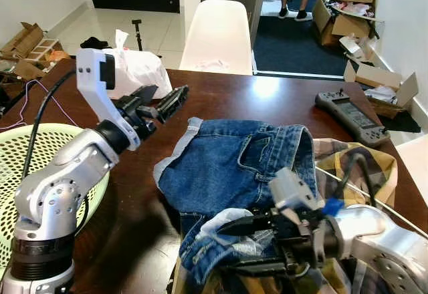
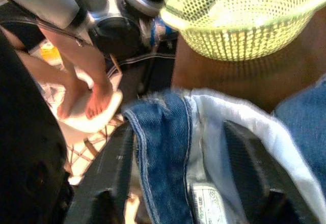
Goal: Hang hanger
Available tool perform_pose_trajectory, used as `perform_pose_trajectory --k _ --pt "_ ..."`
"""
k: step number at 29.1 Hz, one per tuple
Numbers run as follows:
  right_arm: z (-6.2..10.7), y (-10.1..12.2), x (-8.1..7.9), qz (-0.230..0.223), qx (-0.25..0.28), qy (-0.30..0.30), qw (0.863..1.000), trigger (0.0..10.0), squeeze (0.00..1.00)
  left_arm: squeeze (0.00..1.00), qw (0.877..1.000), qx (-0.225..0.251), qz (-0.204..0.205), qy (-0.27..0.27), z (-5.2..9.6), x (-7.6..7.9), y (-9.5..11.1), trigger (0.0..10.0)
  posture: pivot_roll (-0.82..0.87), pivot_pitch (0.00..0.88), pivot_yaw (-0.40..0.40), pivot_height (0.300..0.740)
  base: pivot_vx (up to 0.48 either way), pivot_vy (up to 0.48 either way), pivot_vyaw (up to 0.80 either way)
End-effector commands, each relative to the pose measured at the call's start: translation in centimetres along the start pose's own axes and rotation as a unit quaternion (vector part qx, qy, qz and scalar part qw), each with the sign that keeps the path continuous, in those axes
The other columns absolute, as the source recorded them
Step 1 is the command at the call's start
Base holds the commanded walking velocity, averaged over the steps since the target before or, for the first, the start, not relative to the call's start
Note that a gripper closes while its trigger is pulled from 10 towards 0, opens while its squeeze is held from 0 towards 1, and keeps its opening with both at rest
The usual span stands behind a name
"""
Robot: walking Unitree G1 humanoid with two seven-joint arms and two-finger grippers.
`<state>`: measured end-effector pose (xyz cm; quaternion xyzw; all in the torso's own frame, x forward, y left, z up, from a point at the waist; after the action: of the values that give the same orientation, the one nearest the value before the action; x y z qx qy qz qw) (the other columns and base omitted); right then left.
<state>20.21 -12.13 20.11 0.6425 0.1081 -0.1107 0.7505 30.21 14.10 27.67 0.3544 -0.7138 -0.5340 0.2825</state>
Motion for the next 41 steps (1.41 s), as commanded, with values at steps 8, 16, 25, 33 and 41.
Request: perform_pose_trajectory --k 8,16,25,33,41 --pt "1.7 3.0 0.4 0.013 0.131 -0.013 0.991 10.0 1.00 0.00 0.996 -0.032 -0.056 -0.069 -1.4 2.0 -0.8 10.0 0.02 0.156 0.002 0.740 0.000 0.000 0.00" --pt "4.4 5.8 6.4 -0.006 0.300 -0.233 0.925 10.0 0.67 0.00 0.962 -0.117 -0.221 -0.109 -2.9 3.6 -5.7 10.0 0.02 0.161 -0.001 0.740 0.000 0.000 0.00" --pt "10.0 5.2 11.4 -0.077 0.373 -0.493 0.782 10.0 0.00 0.00 0.911 -0.041 -0.326 -0.248 -5.1 8.7 -6.0 10.0 0.00 0.170 0.010 0.740 0.000 0.000 0.00" --pt "12.8 4.2 11.1 -0.092 0.352 -0.532 0.765 10.0 0.00 0.00 0.904 -0.014 -0.350 -0.247 -6.1 9.0 -5.3 10.0 -0.01 0.174 0.024 0.740 0.000 0.000 0.00" --pt "12.3 3.2 6.5 -0.083 0.284 -0.387 0.873 10.0 0.00 0.00 0.913 -0.015 -0.345 -0.216 -4.4 7.1 -5.5 10.0 -0.02 0.172 0.023 0.740 0.000 0.000 0.00"
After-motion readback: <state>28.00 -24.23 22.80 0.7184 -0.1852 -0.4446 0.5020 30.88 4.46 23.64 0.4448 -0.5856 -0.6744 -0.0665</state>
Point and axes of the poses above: a point about 5 cm out from each wrist's last joint towards the gripper, its own z axis pointing back from the gripper into the wrist, its own y axis along the axis of the wrist's last joint, x = y × z, the point moved 1 cm from there along -z, pointing out of the wrist towards the gripper, and after that the axes turned 12 degrees about -z, right-handed, at the moved point
